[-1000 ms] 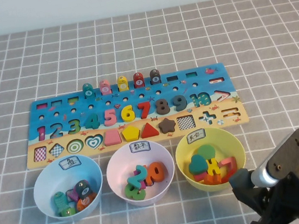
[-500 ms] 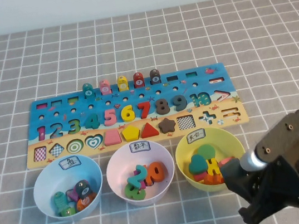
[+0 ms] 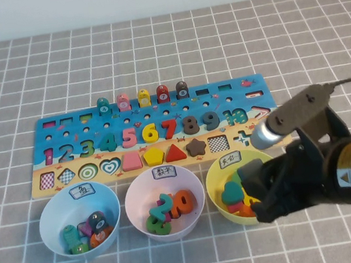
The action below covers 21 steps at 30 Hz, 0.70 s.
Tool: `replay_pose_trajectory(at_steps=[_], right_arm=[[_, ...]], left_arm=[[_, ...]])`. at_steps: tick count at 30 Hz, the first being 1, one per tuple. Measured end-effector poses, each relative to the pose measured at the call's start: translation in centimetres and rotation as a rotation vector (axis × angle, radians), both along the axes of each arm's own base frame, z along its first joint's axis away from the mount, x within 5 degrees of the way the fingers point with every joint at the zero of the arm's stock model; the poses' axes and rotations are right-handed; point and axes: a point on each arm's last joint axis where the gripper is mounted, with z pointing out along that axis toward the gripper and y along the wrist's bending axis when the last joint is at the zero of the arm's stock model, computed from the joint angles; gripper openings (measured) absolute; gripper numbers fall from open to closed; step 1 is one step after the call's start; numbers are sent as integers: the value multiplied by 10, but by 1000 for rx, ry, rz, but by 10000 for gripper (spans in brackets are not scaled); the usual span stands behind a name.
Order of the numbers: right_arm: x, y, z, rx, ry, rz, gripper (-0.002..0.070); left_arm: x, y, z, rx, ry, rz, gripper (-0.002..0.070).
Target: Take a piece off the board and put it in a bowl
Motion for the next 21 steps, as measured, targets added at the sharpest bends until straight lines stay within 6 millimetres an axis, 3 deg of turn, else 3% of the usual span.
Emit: replay_pose_trajectory(at_steps=[5, 9, 21], right_arm=[[10, 10, 0, -27, 30, 0, 288], [16, 16, -13, -72, 78, 1, 288], [31, 14, -33, -109, 127, -40, 305]], left_arm=[[0, 0, 0, 0, 0, 0, -5], [0, 0, 0, 0, 0, 0, -5], [0, 0, 0, 0, 0, 0, -5]])
